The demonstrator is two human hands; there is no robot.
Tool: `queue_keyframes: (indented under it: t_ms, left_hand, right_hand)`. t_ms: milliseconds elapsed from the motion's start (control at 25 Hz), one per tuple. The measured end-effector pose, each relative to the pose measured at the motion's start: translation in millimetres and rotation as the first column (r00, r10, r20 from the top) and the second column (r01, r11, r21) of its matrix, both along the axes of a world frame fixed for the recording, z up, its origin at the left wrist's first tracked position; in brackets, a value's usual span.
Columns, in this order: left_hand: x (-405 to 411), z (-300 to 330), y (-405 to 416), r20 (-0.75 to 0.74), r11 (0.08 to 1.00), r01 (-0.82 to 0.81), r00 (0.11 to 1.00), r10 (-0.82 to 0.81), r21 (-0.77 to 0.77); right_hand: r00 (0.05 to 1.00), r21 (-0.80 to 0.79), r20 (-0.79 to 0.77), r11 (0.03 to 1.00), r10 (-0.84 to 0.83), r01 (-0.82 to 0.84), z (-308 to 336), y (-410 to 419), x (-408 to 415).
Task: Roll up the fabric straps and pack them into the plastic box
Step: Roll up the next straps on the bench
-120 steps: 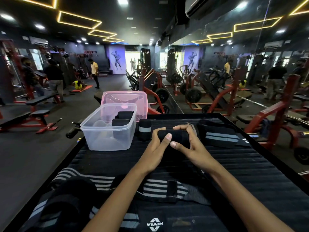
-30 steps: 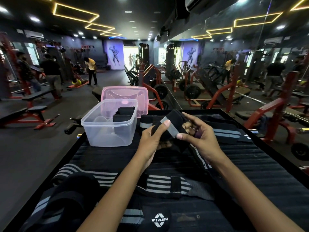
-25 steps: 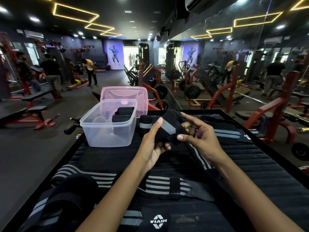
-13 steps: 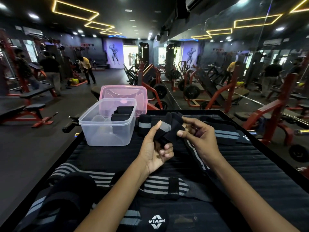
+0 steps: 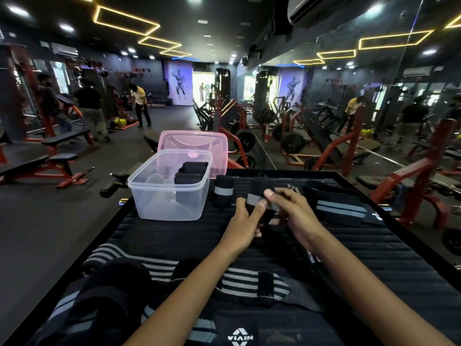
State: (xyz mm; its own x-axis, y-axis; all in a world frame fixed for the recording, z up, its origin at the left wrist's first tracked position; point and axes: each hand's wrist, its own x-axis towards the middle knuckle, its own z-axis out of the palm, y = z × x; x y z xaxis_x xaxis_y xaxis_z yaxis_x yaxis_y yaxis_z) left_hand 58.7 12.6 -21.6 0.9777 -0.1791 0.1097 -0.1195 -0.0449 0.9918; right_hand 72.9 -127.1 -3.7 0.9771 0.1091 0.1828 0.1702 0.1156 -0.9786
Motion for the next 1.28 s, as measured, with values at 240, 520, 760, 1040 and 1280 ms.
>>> queue_keyframes:
  t_ms: [240, 520, 760, 1040, 1280]
  left_hand:
    - [32.8, 2.9, 16.4, -0.150, 0.990, 0.041, 0.988, -0.021, 0.132]
    - [86.9, -15.5, 38.3, 0.063, 0.817, -0.314, 0.943, 0.325, 0.484]
    - [134.5, -46.9, 37.9, 0.150, 0.843, -0.434, 0.901, 0.407, 0.319]
    - [135.7, -51.5, 43.2, 0.199, 0.918, -0.372, 0.918, 0.342, 0.138]
    - [112.9, -40.9, 60.0, -0.026, 0.990, -0.098, 0.995, 0.096, -0.101]
  right_hand:
    - [0.984, 0.126, -0.158, 0.990, 0.086, -0.066, -8.1, 21.0, 43.4]
    - [0.966, 0.181, -0.231, 0.971, -0.115, 0.159, -39.7, 26.4, 101.0]
    - [0.987, 0.208, -0.138, 0.973, -0.077, 0.105, -60.8, 21.8, 112.2]
    - [0.997, 0.154, -0.064, 0.987, -0.044, 0.053, -66.4, 19.0, 114.1]
    - [0.995, 0.269, -0.093, 0.963, 0.038, -0.011, -57.1, 18.1, 106.5]
